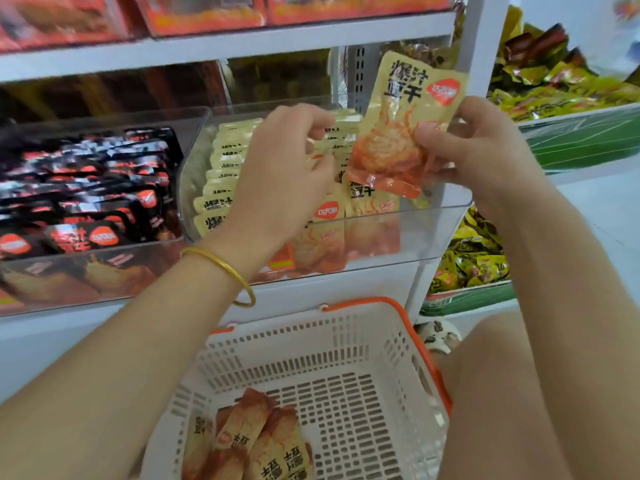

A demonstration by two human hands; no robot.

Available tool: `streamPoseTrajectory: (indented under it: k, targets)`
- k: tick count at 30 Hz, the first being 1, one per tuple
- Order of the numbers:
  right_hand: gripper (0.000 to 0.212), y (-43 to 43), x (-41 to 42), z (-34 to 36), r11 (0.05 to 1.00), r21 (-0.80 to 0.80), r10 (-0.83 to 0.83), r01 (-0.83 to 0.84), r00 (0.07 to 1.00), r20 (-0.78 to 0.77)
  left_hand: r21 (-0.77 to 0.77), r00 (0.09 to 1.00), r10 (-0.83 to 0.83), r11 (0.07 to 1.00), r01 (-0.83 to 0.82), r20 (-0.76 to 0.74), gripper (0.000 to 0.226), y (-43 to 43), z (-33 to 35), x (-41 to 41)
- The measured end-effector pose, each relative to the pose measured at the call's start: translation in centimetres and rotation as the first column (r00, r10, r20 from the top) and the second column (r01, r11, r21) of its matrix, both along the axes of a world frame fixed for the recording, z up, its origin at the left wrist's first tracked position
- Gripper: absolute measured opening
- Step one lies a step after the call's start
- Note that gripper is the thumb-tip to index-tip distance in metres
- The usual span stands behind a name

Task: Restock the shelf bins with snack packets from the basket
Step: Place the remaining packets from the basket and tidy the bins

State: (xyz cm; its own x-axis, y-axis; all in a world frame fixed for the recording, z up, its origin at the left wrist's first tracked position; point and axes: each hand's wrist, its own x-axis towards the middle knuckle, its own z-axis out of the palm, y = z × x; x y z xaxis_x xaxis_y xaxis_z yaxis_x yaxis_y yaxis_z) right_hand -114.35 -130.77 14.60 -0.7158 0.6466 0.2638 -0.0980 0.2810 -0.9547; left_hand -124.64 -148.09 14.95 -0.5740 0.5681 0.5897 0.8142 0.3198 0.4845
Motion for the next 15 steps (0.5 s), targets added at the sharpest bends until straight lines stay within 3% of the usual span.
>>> streamPoseTrajectory:
  k: [2,4,6,8,12,15]
  targets:
    - [0.014,1.0,-1.3,0.1,0.989,0.140,-0.061,0.050,0.995,0.077,-0.150,0.983,0.046,0.986,-0.073,-0.176,0.034,0.7,-0.6,-0.9]
    - [0.017,2.0,-2.6,-0.4,0.963,0.269,-0.086,-0.001,0.947,0.311,-0.293,0.970,0.056,0.948,-0.126,-0.236,0.035,1.2,-1.6,-1.2]
    - [0.019,2.4,-3.6,-1.2,0.920,0.376,-0.132,-0.107,0.821,0.555,-0.401,0.968,0.053,0.904,-0.152,-0.247,0.039,1.3,-2.8,-1.2]
    - [0.018,2.3,-4.4,-2.0,0.839,0.497,-0.227,-0.220,0.688,0.689,-0.452,0.963,0.044,0.877,-0.165,-0.266,0.044,1.0,-3.9,-1.1]
    - [0.024,1.4,-5.6,-3.2,0.663,0.622,-0.365,-0.417,0.545,0.755,-0.451,0.956,0.044,0.875,-0.176,-0.289,0.046,0.7,-4.8,-1.1]
    - [0.026,1.5,-5.7,-3.2,0.691,0.596,-0.343,-0.408,0.541,0.768,-0.406,0.959,0.019,0.903,-0.138,-0.283,0.044,0.6,-4.9,-1.1]
